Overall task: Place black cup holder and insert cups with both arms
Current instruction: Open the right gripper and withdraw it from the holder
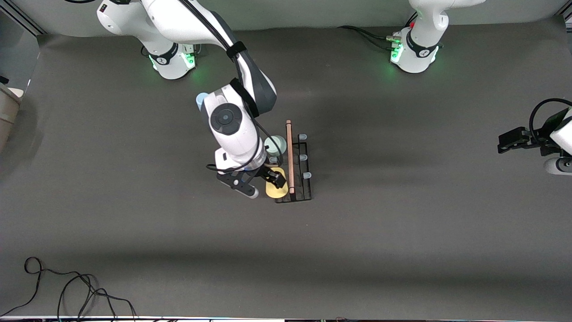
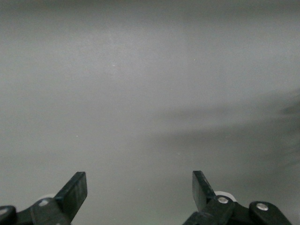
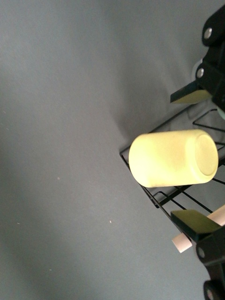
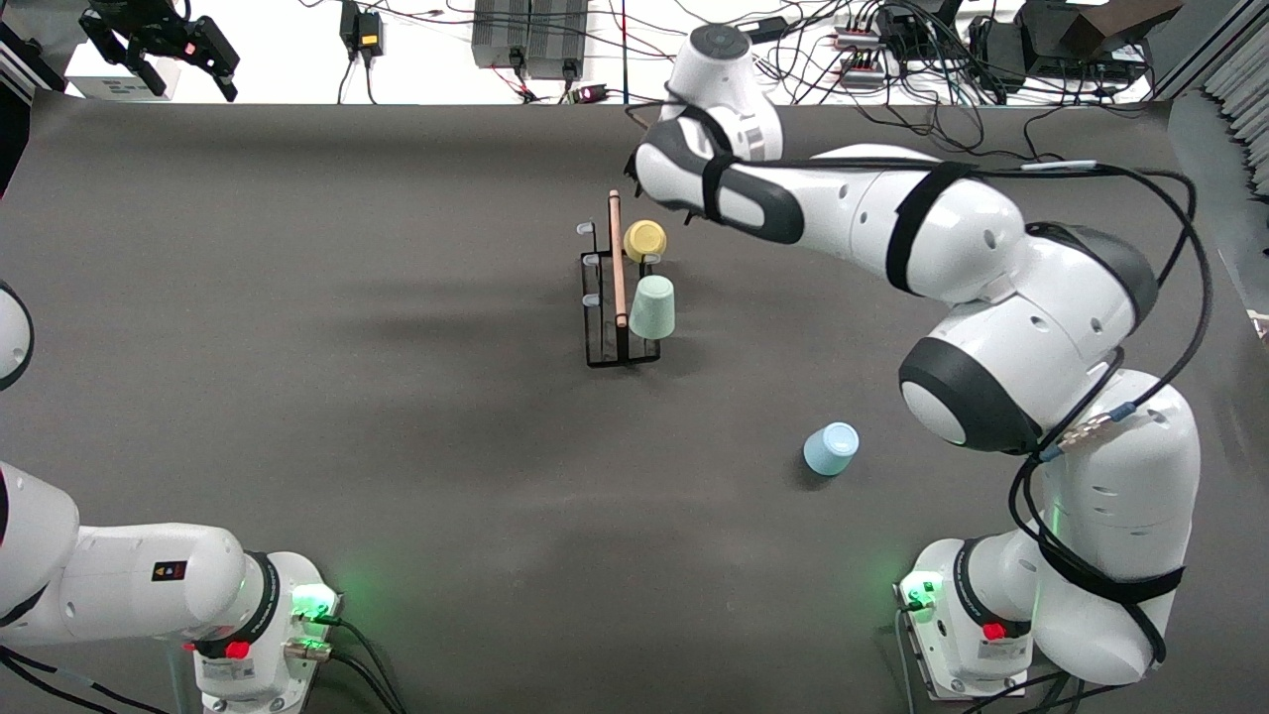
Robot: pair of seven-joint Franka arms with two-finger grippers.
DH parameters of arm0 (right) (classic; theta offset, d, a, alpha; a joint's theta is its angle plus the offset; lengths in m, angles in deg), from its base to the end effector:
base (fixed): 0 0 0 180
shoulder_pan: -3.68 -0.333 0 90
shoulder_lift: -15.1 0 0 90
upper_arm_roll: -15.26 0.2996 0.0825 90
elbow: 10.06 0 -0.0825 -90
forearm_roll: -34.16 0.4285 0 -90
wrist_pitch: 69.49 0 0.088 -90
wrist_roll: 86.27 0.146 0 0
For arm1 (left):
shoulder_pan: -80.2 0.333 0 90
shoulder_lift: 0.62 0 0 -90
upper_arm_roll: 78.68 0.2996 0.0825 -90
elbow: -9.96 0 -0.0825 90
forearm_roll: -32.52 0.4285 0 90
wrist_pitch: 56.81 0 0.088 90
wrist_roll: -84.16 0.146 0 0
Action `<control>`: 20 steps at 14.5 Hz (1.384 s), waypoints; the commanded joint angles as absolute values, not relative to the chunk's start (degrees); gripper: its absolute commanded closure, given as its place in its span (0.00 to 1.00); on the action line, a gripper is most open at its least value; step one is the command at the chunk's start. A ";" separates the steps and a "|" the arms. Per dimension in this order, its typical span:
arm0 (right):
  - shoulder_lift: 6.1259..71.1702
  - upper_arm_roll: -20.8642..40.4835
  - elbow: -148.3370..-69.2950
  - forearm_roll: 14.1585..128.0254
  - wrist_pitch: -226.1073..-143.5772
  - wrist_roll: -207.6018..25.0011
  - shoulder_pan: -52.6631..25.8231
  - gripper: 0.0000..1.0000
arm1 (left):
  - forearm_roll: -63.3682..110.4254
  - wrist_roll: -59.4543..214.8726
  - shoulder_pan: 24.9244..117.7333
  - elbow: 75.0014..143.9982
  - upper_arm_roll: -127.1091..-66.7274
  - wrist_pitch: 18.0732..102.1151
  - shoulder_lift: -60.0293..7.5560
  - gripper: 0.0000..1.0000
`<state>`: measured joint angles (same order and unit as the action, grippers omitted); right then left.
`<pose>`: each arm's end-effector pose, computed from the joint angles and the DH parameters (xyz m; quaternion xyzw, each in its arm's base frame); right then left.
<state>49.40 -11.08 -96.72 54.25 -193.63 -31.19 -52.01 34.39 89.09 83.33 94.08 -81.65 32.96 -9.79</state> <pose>0.6181 0.4222 0.2799 -0.9611 0.2680 -0.0281 0.0612 0.6405 0.0086 0.5224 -0.9986 0.0418 0.0311 0.0108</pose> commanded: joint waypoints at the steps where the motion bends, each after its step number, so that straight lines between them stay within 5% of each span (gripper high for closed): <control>1: 43.68 -14.78 -96.81 54.20 -184.92 -37.46 -51.78 0.00 | 34.89 87.76 82.84 92.58 -81.58 31.52 -10.11 0.00; 11: 30.92 -37.10 -96.89 50.78 -153.18 -73.31 -52.48 0.00 | 34.89 87.76 82.22 92.67 -81.58 32.14 -10.28 0.00; 20: 20.81 -42.31 -97.25 40.13 -148.50 -80.56 -52.04 0.00 | 34.89 87.59 81.96 92.67 -81.58 32.49 -10.37 0.00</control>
